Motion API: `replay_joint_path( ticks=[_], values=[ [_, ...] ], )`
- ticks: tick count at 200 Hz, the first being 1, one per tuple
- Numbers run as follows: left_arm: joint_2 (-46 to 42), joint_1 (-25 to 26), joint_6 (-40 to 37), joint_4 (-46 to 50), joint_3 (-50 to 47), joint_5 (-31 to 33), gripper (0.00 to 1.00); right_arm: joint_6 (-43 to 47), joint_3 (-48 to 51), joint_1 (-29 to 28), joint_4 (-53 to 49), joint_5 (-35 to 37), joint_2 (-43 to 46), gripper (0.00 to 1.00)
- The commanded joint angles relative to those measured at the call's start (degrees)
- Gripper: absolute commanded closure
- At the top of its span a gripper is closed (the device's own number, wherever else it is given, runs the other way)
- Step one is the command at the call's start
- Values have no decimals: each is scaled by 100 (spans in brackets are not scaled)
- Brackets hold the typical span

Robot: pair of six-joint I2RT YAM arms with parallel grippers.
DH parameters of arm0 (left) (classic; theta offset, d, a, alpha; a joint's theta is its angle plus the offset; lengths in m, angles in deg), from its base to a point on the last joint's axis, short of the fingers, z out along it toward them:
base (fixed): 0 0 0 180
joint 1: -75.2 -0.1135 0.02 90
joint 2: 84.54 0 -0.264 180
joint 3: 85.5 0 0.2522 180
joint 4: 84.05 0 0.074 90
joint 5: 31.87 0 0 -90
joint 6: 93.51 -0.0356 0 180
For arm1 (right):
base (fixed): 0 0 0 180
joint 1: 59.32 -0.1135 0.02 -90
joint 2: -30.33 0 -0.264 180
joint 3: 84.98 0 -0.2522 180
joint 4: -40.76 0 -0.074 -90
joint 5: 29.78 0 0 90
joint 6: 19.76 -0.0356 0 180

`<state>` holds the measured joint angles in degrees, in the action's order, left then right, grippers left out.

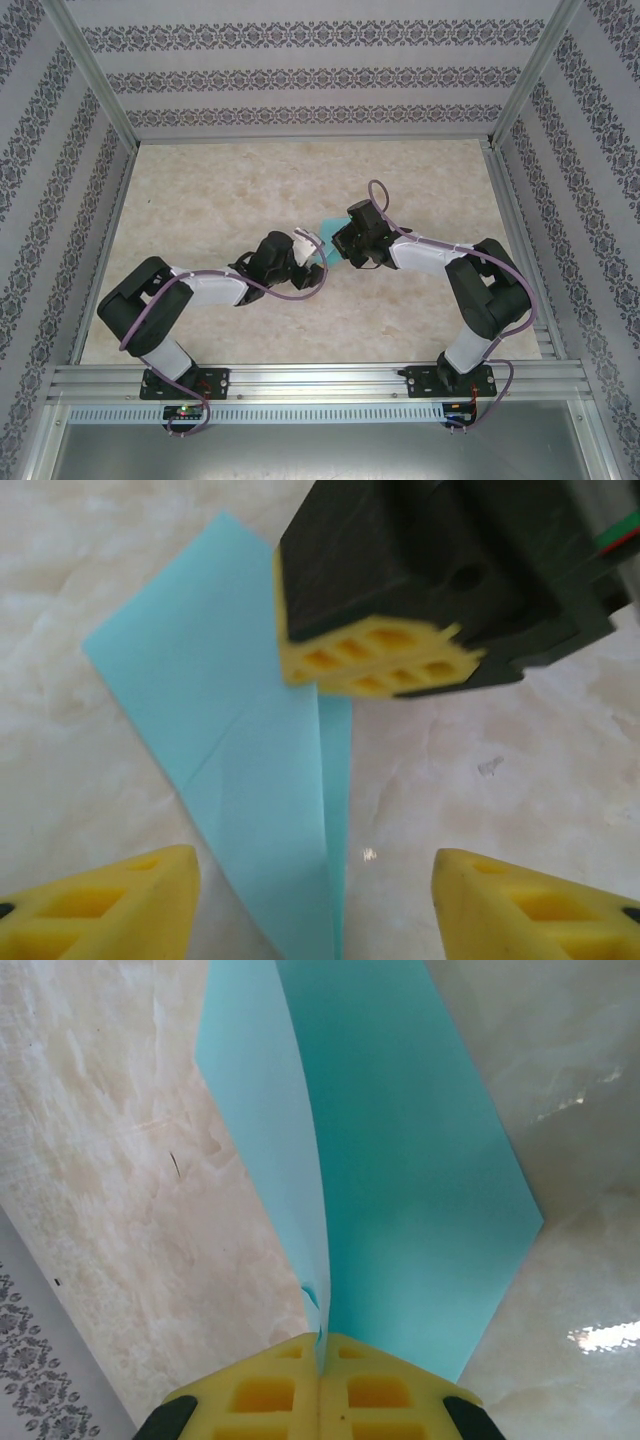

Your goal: Fold a paper plane with a square sheet of paper (pick it up from the middle)

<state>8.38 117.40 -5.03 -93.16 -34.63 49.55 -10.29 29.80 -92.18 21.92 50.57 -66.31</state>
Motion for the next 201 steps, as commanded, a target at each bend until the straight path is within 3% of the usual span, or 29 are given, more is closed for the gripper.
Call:
replay_joint_path(
  ticks=[1,73,154,201],
  values=[
    [199,180,-761,-784,-53,315,41,-217,-20,17,86,-110,82,100],
    [703,430,-1313,-1406,-169,1307,60,-378,-132,50,17,-356,101,94],
    [898,434,-1172,-1422,-132,1349,81,-316,-74,180,85,-519,171,74],
    [891,430,-771,-1250,-74,1346,85,168,-13,319,100,-628,309,64]
  ],
)
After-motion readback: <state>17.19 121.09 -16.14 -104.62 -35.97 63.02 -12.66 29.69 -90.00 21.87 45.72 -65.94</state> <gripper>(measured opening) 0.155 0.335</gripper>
